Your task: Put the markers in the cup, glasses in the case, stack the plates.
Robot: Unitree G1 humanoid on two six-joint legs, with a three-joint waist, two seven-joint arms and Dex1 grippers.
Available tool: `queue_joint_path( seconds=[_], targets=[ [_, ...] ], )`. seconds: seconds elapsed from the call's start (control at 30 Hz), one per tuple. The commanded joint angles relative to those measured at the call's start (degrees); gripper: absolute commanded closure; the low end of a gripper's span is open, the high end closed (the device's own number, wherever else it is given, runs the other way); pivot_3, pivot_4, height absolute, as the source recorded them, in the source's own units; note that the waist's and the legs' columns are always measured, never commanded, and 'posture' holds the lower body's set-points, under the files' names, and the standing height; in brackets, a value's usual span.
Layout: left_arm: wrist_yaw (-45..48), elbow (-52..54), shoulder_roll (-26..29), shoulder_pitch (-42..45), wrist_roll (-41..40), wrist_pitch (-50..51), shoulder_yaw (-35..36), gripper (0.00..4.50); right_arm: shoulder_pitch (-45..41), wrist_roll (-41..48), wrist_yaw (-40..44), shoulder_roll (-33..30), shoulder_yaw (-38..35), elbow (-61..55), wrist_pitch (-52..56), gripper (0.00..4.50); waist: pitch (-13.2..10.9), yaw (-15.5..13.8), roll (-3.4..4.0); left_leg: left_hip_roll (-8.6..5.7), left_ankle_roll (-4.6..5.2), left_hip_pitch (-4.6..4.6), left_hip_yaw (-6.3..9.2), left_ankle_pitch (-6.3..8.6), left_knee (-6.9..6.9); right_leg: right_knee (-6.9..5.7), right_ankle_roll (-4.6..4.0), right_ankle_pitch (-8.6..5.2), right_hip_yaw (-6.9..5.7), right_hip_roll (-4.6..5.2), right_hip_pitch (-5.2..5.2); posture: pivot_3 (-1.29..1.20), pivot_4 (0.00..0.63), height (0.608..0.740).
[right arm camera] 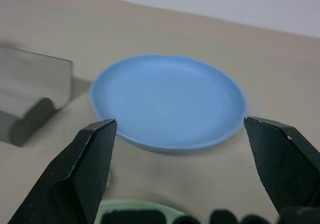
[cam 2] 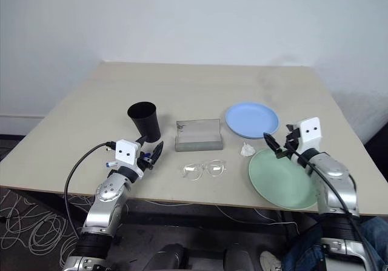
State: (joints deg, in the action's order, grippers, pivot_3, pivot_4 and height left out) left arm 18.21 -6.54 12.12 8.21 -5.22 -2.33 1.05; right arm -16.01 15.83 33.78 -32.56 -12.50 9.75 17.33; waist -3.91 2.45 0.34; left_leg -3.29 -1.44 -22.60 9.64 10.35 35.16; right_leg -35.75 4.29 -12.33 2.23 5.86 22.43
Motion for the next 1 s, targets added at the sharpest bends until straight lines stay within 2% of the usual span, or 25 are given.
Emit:
queue_joint_path(
  seconds=[0.03, 0.23, 0.7, 1.0],
  targets=[
    [0.13, 0.65, 0.34, 2.09, -0.19, -1.27, 0.58, 1.43, -1.11, 0.32, 2.12, -3.05, -0.85, 1.06, 1.92, 0.09, 0.0, 0.02, 0.0, 0.0, 0.0, 0.0, 0.0, 0.0, 0.0, 0.0, 0.0, 0.0, 0.0, 0.0, 0.0, 0.0, 0.0, 0.74],
    [0.39, -0.88, 0.33, 3.17, -0.16, -1.97, 0.57, 1.43, -0.43, -0.02, 5.98, -9.58, 0.75, 6.16, 13.88, 0.09, 0.0, 0.05, -0.01, 0.0, 0.02, 0.01, -0.07, -0.01, 0.04, 0.0, 0.0, 0.0, 0.01, 0.02, -0.03, 0.0, 0.0, 0.74],
    [1.41, -1.81, 0.76, 3.54, -0.24, -2.62, 0.55, 1.43, -2.04, -0.77, 5.53, -10.47, 0.76, 9.94, 20.32, 0.09, 0.0, 0.06, -0.03, 0.0, 0.02, 0.0, -0.1, -0.01, 0.1, 0.0, 0.04, 0.02, 0.02, 0.03, -0.05, 0.0, 0.0, 0.74],
    [1.55, -2.34, 0.74, 3.78, -0.16, -3.0, 0.36, 1.41, -2.21, -0.46, 6.32, -10.2, 0.47, 9.64, 20.69, 3.23, 0.01, 0.11, -0.08, 0.0, 0.02, 0.01, -0.1, -0.01, 0.11, -0.01, 0.04, 0.02, 0.02, 0.02, -0.06, 0.0, 0.0, 0.74]
  ],
)
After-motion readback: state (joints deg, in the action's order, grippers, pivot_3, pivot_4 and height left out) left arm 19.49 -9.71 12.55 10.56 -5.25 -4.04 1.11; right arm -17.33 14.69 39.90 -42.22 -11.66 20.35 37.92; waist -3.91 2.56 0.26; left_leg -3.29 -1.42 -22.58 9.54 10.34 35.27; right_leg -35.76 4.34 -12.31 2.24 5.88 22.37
